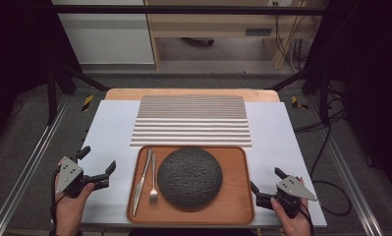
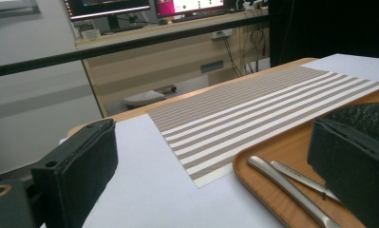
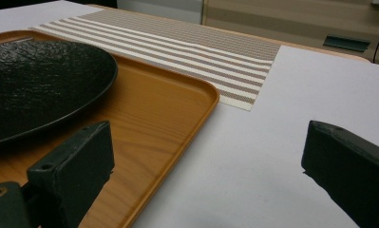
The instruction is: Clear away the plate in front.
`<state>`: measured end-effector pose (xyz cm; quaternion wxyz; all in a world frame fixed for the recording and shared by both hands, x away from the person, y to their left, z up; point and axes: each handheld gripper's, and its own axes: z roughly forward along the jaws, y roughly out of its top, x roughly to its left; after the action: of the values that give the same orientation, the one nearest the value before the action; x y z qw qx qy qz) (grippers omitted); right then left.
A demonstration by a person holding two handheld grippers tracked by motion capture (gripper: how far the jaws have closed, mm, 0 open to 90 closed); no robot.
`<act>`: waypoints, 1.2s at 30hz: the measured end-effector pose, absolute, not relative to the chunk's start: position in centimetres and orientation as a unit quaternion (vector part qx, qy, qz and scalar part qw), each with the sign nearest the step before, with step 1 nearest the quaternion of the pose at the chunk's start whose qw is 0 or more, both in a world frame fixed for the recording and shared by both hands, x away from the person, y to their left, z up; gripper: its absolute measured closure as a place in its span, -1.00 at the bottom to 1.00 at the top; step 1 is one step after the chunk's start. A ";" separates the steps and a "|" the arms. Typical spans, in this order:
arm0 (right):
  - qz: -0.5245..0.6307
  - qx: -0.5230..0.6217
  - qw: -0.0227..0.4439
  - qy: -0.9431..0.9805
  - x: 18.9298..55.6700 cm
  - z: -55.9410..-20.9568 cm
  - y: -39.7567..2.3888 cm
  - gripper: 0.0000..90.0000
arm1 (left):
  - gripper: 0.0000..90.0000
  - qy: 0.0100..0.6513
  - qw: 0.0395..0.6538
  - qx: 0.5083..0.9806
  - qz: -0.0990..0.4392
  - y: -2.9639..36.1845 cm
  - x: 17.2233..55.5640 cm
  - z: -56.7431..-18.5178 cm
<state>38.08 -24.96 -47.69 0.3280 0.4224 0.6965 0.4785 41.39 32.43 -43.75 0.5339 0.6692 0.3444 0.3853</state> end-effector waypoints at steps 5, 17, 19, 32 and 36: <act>0.479 0.420 0.327 0.698 38.1 -47.7 -24.9 -0.91 | -0.94 0.349 0.547 0.666 0.368 32.8 41.7 -44.4; 0.478 0.420 0.324 0.700 38.1 -47.7 -25.0 -0.91 | -0.95 0.354 0.568 0.661 0.339 33.5 42.2 -45.4; 0.478 0.420 0.324 0.700 38.1 -47.7 -25.0 -0.91 | -0.95 0.353 0.569 0.663 0.336 33.5 42.2 -45.5; 0.481 0.421 0.318 0.701 38.2 -47.8 -25.0 -0.91 | -0.95 0.344 0.572 0.680 0.304 32.7 42.5 -46.2; 0.481 0.420 0.318 0.701 38.2 -47.8 -25.0 -0.91 | -0.95 0.346 0.575 0.682 0.291 32.5 42.6 -46.5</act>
<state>38.17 -25.02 -47.76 0.3179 0.4202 0.7008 0.4808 42.62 32.47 -46.48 0.5752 0.6819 0.3460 0.2905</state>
